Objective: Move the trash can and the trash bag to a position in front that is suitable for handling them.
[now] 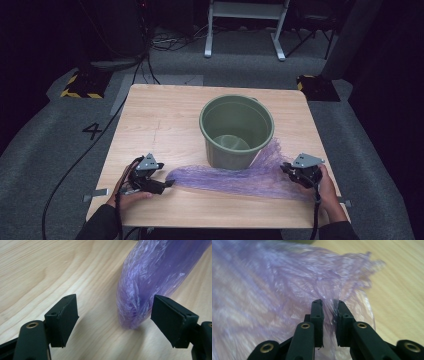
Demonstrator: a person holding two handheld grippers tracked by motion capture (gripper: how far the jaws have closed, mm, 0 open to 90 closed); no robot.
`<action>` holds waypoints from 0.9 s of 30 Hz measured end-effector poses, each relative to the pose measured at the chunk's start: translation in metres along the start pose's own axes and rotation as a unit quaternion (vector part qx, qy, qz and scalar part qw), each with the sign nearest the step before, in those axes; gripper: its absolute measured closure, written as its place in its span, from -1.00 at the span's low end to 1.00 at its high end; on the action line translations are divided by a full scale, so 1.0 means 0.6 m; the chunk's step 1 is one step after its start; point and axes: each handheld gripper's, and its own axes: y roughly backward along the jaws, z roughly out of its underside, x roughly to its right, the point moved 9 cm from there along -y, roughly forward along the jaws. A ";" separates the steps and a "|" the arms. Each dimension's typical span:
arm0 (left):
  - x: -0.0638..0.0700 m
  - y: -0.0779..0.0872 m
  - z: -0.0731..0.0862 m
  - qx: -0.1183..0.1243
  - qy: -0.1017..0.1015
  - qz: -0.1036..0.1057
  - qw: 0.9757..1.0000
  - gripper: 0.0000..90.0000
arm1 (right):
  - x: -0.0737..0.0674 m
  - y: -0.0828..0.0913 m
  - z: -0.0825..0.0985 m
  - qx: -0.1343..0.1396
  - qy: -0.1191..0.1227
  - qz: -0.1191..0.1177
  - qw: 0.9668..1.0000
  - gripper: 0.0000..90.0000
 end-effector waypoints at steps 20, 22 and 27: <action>0.058 -0.034 -0.011 -0.027 -0.042 -0.003 0.999 0.07 | 0.098 0.061 -0.047 0.093 -0.104 0.137 0.981 -0.06; 0.060 -0.037 -0.014 -0.027 -0.036 -0.012 0.999 0.14 | 0.097 0.082 -0.052 0.110 -0.113 0.133 0.979 -0.12; 0.071 -0.045 -0.021 -0.025 -0.030 -0.022 0.999 0.37 | 0.058 0.129 -0.073 0.116 -0.082 0.112 0.983 -0.21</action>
